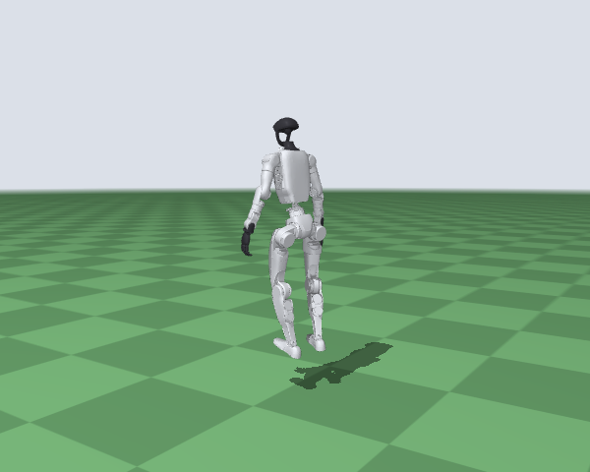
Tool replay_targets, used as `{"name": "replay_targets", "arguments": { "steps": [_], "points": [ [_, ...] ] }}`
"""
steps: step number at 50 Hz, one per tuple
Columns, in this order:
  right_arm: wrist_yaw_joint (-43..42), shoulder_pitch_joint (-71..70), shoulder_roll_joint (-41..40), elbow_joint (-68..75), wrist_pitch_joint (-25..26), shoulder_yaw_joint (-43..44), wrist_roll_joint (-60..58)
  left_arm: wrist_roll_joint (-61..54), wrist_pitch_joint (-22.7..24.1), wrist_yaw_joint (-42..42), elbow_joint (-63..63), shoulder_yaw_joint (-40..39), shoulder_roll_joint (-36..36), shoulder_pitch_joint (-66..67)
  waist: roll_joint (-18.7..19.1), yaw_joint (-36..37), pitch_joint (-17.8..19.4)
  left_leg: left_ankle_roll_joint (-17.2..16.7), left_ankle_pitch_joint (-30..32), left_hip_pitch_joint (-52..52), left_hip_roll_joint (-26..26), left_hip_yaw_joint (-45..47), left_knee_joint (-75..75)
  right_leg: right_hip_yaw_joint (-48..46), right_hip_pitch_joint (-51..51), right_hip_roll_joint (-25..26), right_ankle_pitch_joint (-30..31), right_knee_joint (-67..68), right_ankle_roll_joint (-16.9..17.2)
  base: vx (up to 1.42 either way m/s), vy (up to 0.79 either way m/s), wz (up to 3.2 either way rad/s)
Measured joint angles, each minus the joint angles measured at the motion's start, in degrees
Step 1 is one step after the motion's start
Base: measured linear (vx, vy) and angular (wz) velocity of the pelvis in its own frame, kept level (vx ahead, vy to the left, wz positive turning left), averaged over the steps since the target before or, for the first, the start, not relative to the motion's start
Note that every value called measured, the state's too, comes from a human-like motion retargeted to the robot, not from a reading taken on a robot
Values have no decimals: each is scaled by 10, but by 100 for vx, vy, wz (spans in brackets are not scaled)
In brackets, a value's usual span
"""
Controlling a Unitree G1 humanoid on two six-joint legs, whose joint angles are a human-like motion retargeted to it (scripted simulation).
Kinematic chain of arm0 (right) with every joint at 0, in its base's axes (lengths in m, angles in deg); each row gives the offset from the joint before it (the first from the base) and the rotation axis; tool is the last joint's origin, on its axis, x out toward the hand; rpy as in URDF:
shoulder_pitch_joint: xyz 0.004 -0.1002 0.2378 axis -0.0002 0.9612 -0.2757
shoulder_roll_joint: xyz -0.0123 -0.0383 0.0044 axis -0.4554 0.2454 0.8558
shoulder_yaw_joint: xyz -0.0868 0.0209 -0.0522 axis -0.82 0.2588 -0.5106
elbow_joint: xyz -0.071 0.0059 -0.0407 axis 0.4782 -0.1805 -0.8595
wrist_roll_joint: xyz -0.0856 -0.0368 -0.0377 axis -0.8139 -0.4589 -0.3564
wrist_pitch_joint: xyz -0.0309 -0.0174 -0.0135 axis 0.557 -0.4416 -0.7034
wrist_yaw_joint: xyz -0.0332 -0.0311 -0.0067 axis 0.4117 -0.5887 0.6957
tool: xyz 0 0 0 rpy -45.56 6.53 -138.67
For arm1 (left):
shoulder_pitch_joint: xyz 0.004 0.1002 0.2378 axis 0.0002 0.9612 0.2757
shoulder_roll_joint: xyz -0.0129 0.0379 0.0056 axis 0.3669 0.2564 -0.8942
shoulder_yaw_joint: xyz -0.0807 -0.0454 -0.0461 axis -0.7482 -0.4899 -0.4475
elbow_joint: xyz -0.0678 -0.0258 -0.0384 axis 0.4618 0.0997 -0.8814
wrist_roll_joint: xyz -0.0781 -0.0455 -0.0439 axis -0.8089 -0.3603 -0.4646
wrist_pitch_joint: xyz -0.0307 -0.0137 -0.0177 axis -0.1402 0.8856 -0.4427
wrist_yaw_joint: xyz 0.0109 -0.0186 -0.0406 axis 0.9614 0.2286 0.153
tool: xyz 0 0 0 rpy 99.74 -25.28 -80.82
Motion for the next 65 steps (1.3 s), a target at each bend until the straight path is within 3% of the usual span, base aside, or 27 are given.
{"name": "replay_targets", "arguments": {
  "steps": [13,20,22,25,30,34,37,44,56,58,61,65],
  "points": [
    [-1,-13,24,-5,-3,-21,-5,-9,1,15,24,11,-2,-21,14,39,15,-2,-28,-57,42,32,144,-44,6,16,-18,33,-12,0,2,37],
    [-1,-11,41,-4,-2,-15,6,-23,-7,15,19,2,-3,16,3,31,23,11,-27,-32,14,23,96,-42,-38,-31,-35,156,-18,4,8,51],
    [1,-7,45,-5,-2,-13,11,-28,-8,14,9,-1,1,40,-6,17,31,15,-17,-19,-12,15,77,3,-84,-58,-13,242,1,1,14,124],
    [1,4,46,-5,-3,-9,24,-35,-9,9,5,1,0,63,-31,-23,47,22,2,-6,-75,-8,63,149,-193,-46,-62,386,54,-2,9,171],
    [-2,4,51,-5,-6,0,52,-48,-14,-6,13,3,10,63,-51,-61,52,32,25,13,-114,-23,13,181,-347,-97,-68,671,26,4,7,68],
    [-9,-3,55,9,-13,8,66,-54,-17,-20,18,9,16,53,-38,-72,42,30,63,35,-103,-38,-71,202,-482,-77,-63,819,10,6,5,22],
    [-16,3,52,17,-18,15,70,-53,-15,-30,24,16,19,52,-31,-80,47,27,54,33,-97,-46,-57,200,-545,-62,-70,883,6,8,0,24],
    [-19,13,40,35,-23,29,72,-50,-8,-40,41,24,24,39,-14,-86,59,21,24,36,-76,-65,-40,164,-621,-36,-55,846,14,16,-6,28],
    [-17,-4,27,18,-12,34,55,-50,4,-41,71,18,22,22,-22,-104,66,20,-25,65,-80,-94,-9,134,-551,-34,-19,618,35,29,-11,46],
    [-15,-5,27,16,-9,33,49,-51,4,-39,75,16,21,22,-23,-107,62,16,-29,68,-78,-87,-2,131,-529,-36,-32,586,29,33,-11,53],
    [-12,-5,28,13,-6,29,38,-52,5,-35,78,14,18,24,-24,-117,54,10,-30,80,-68,-11,0,126,-490,-45,-98,544,7,33,-9,72],
    [-7,-6,34,7,-2,20,18,-56,4,-32,79,7,12,30,-25,-118,60,-23,38,128,-52,16,-15,124,-412,-30,-163,482,-18,32,-12,27]
  ]
}}
